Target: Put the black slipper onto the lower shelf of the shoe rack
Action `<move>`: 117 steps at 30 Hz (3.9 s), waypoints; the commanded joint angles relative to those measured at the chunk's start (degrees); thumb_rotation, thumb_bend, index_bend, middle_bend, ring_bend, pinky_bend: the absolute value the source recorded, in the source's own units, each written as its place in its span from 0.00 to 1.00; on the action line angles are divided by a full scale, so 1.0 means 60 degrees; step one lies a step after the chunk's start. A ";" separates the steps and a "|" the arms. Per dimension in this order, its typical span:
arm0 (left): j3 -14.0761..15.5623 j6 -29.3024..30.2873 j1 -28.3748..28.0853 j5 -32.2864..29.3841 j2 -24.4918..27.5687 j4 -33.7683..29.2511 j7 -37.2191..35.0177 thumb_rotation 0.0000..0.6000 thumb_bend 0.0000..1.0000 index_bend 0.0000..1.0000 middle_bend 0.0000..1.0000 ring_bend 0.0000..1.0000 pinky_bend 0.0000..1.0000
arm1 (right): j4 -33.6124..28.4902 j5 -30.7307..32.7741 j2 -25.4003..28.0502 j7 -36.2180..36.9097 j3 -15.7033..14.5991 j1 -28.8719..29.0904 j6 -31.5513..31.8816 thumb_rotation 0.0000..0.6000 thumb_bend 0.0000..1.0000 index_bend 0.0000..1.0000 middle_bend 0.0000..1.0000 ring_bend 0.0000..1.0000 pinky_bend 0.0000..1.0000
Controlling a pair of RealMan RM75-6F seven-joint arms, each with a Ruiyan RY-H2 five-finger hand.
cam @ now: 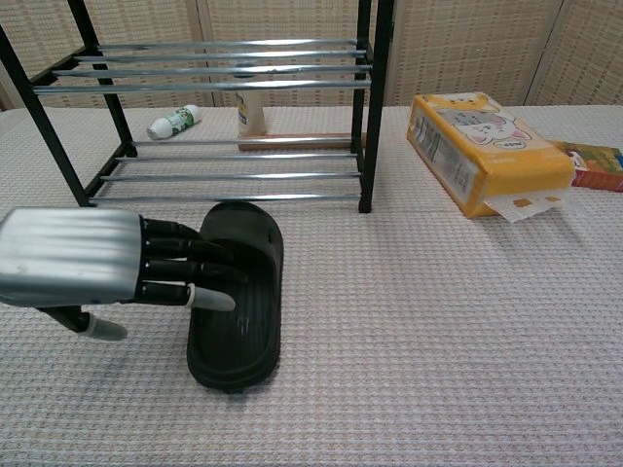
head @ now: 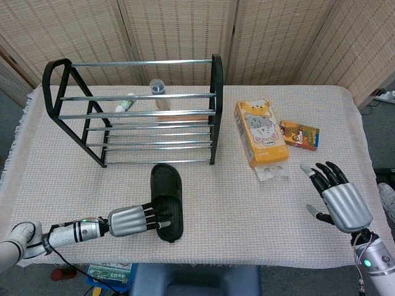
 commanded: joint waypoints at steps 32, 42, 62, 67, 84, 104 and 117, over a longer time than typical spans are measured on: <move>0.0037 -0.3158 -0.1673 -0.1068 0.0324 -0.3164 0.3127 1.00 0.23 0.07 0.01 0.01 0.21 | 0.0334 0.0040 0.0021 0.0503 0.0207 -0.0675 0.0229 1.00 0.22 0.00 0.20 0.15 0.09; -0.0434 -0.4609 -0.1868 -0.1938 0.0449 -0.4097 0.4586 1.00 0.23 0.09 0.01 0.01 0.21 | 0.0519 0.0025 0.0032 0.0801 0.0242 -0.0877 0.0397 1.00 0.22 0.00 0.20 0.15 0.09; -0.0247 -0.4898 -0.2240 -0.2268 0.0305 -0.4138 0.4513 1.00 0.23 0.29 0.08 0.07 0.21 | 0.0699 0.0016 0.0012 0.1065 0.0343 -0.1077 0.0521 1.00 0.22 0.00 0.20 0.15 0.09; -0.0102 -0.4762 -0.2371 -0.2196 0.0265 -0.4092 0.4190 1.00 0.23 0.39 0.16 0.15 0.28 | 0.0722 0.0037 0.0002 0.1095 0.0378 -0.1111 0.0542 1.00 0.22 0.00 0.20 0.15 0.09; 0.0180 -0.3386 -0.1940 -0.1836 0.0957 -0.4582 0.4563 1.00 0.23 0.52 0.32 0.28 0.46 | 0.0579 -0.0062 0.0002 0.0994 0.0475 -0.1166 0.0627 1.00 0.22 0.00 0.20 0.15 0.09; -0.0562 -0.2814 -0.1377 -0.2222 0.1517 -0.5232 0.5449 1.00 0.23 0.52 0.33 0.28 0.48 | 0.0370 -0.0201 0.0105 0.0847 0.0575 -0.1227 0.0783 1.00 0.22 0.00 0.20 0.15 0.09; -0.1426 -0.3752 -0.1739 -0.3458 0.0742 -0.3886 0.5115 1.00 0.23 0.50 0.33 0.28 0.49 | 0.0406 -0.0118 0.0188 0.0936 0.0595 -0.1345 0.0884 1.00 0.22 0.00 0.20 0.15 0.09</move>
